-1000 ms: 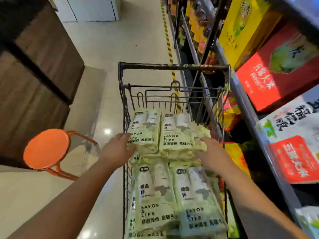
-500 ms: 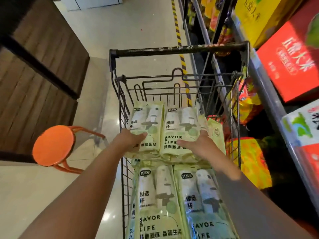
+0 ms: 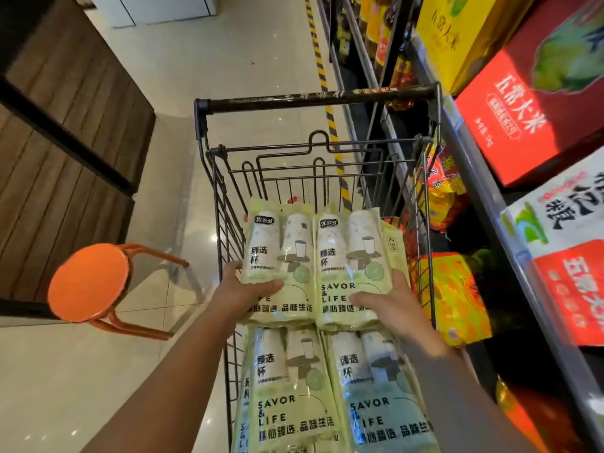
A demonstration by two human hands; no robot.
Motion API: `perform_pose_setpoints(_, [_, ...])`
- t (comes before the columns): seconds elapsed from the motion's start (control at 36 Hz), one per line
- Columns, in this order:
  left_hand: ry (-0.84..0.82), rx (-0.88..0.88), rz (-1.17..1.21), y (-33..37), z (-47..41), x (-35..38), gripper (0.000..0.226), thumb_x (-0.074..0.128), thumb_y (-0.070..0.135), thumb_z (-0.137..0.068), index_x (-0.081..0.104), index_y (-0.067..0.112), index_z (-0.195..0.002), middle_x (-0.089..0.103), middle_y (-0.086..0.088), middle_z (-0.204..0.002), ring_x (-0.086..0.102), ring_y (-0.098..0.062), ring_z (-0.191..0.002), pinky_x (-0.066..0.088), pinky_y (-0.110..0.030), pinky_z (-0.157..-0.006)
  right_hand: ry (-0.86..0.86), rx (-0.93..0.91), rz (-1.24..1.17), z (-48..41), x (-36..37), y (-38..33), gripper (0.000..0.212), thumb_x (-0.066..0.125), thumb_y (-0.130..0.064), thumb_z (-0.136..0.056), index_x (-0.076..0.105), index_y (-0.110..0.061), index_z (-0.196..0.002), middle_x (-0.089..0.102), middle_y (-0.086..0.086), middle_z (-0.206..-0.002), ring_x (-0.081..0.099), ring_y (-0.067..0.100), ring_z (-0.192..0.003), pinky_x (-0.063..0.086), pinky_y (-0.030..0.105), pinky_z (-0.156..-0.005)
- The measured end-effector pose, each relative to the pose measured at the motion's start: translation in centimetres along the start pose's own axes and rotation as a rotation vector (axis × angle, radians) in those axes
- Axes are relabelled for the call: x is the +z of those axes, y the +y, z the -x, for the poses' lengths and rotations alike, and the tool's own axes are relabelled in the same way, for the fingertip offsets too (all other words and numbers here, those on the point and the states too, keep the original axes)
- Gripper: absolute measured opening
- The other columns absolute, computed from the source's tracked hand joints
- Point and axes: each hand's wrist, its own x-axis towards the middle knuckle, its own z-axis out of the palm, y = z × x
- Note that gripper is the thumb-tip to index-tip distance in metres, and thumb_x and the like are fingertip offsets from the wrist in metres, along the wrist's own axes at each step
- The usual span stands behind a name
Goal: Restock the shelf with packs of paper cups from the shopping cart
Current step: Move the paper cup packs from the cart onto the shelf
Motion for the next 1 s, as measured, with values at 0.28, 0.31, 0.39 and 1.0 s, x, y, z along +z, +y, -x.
perform_pose_setpoints(0.28, [-0.083, 0.128, -0.086, -2.8, 5.1, -3.1, 0.101, 0.1, 0.046, -0.048, 0.05, 0.016, -0.131, 0.073, -0.009, -0.115, 0.075, -0.028, -0.095, 0.062, -0.052, -0.081, 0.015, -0.079, -0.056, 6.6, 0.9, 1.7, 0.095, 0.089, -0.018, -0.073, 0.028, -0.034, -0.145, 0.053, -0.011, -0.13, 0.051, 0.018, -0.12, 0.042, 0.031, -0.092])
perform_pose_setpoints(0.31, [-0.12, 0.154, -0.084, -3.4, 6.0, -3.7, 0.085, 0.099, 0.038, -0.055, 0.056, 0.015, -0.125, 0.076, -0.009, -0.11, 0.076, -0.028, -0.093, 0.062, -0.052, -0.08, 0.003, -0.081, -0.072, 7.7, 1.2, 2.1, 0.095, 0.089, -0.015, -0.073, 0.029, -0.036, -0.143, 0.053, -0.012, -0.13, 0.05, 0.018, -0.122, 0.042, 0.03, -0.094])
perform_pose_setpoints(0.39, [-0.159, 0.204, -0.053, -5.5, 9.1, -6.1, 0.076, 0.097, 0.021, -0.064, 0.052, 0.02, -0.125, 0.076, -0.011, -0.11, 0.076, -0.032, -0.092, 0.062, -0.054, -0.074, -0.021, -0.064, -0.079, 11.7, 2.3, 3.5, 0.121, 0.095, -0.025, -0.064, 0.017, -0.036, -0.155, 0.047, -0.011, -0.143, 0.046, 0.018, -0.13, 0.036, 0.033, -0.108])
perform_pose_setpoints(1.0, [-0.339, 0.456, -0.175, -24.2, 26.7, -17.9, 0.092, 0.095, 0.022, -0.05, 0.042, 0.028, -0.125, 0.07, 0.002, -0.111, 0.073, -0.018, -0.095, 0.063, -0.042, -0.069, 0.304, -0.211, -0.469, 41.9, 15.5, 20.1, 0.097, 0.098, -0.004, -0.054, 0.05, -0.025, -0.135, 0.072, 0.006, -0.12, 0.071, 0.026, -0.108, 0.059, 0.051, -0.088])
